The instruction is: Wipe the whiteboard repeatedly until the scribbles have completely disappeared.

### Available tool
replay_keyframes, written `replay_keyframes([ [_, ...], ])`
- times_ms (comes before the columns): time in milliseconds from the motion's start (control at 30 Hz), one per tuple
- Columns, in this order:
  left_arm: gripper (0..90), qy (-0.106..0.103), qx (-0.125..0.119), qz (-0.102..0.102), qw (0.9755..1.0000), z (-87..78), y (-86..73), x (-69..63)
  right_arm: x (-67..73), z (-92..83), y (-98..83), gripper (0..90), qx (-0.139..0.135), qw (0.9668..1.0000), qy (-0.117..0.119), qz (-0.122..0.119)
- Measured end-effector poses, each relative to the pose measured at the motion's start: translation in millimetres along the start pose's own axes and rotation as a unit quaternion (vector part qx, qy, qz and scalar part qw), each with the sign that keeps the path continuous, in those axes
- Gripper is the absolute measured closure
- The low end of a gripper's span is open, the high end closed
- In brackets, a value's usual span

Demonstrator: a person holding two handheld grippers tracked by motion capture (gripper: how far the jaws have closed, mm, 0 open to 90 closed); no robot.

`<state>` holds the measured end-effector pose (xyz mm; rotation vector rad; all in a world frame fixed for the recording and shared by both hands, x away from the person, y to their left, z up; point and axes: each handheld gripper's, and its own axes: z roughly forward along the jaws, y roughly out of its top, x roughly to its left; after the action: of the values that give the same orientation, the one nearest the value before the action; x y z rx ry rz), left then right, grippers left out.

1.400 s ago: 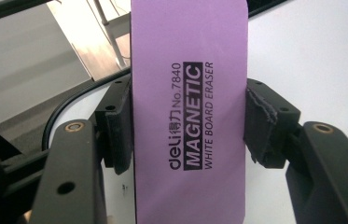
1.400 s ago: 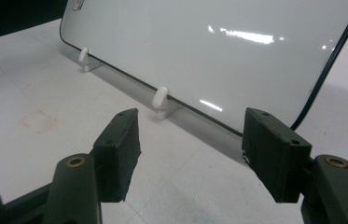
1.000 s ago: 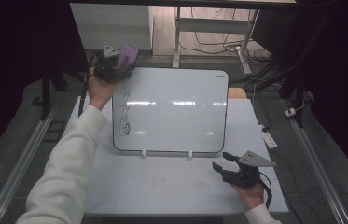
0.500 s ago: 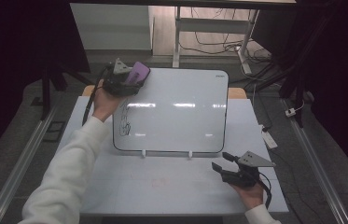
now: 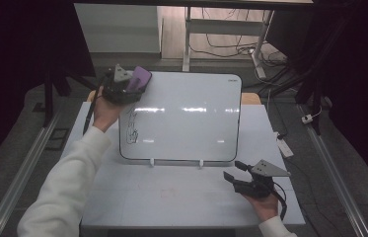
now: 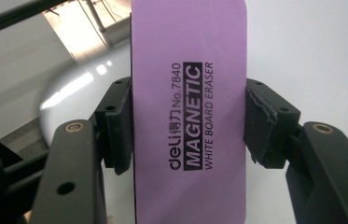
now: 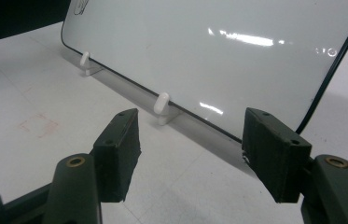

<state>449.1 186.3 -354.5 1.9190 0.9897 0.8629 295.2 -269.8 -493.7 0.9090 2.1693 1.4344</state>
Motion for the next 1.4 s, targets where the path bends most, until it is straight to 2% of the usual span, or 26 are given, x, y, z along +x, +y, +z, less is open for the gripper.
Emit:
replay_keyframes([
  [100, 41.0, 0.016, 0.006, -0.010, 0.9998, 0.9, 9.6, 7.2, -0.6, 1.1, 0.1, 36.0, 0.001, 1.0000, 0.000, -0.001],
  [167, 41.0, 0.018, 0.010, -0.017, 0.9996, 0.3, 10.6, 8.8, -1.3, 1.3, -0.5, 36.0, 0.002, 1.0000, 0.001, -0.001],
  [267, 41.1, 0.017, 0.017, -0.005, 0.9997, 0.0, 5.9, 5.1, -1.9, 1.0, -1.2, 36.0, 0.002, 1.0000, 0.001, 0.000],
  [433, 41.1, -0.003, 0.027, 0.000, 0.9996, -1.7, -12.5, -2.7, -0.1, -0.9, -0.2, 36.0, -0.002, 1.0000, 0.000, -0.001],
  [600, 41.1, -0.026, 0.031, 0.014, 0.9991, -5.5, -36.0, -19.9, 0.1, -0.1, -0.1, 36.0, -0.002, 1.0000, 0.001, 0.000],
  [800, 41.0, -0.031, 0.031, 0.010, 0.9990, -10.3, -60.6, -34.2, 0.6, 0.9, 0.1, 36.0, 0.000, 1.0000, 0.000, -0.003],
  [967, 41.0, -0.025, 0.039, 0.011, 0.9989, -14.0, -71.5, -38.9, 1.0, 0.8, 0.6, 36.0, -0.001, 1.0000, 0.001, -0.003],
  [1100, 41.0, -0.010, 0.040, 0.013, 0.9990, -17.7, -78.8, -39.0, 0.5, 0.1, 0.5, 36.0, -0.002, 1.0000, 0.001, -0.003],
  [1200, 41.0, 0.001, 0.036, 0.000, 0.9993, -19.1, -74.3, -29.6, 0.4, 0.1, 0.6, 36.0, -0.003, 1.0000, 0.001, -0.002],
  [1267, 41.0, 0.017, 0.031, -0.003, 0.9994, -18.9, -67.9, -24.5, 1.2, 0.1, 1.3, 36.0, -0.003, 1.0000, -0.001, -0.004],
  [1333, 41.0, 0.018, 0.031, -0.009, 0.9993, -18.5, -62.7, -20.3, 1.4, 0.3, 1.6, 36.0, -0.003, 1.0000, 0.000, -0.005],
  [1400, 41.0, 0.019, 0.034, -0.007, 0.9992, -17.4, -63.4, -21.7, 1.2, 0.6, 1.3, 36.0, -0.002, 1.0000, -0.001, -0.005],
])
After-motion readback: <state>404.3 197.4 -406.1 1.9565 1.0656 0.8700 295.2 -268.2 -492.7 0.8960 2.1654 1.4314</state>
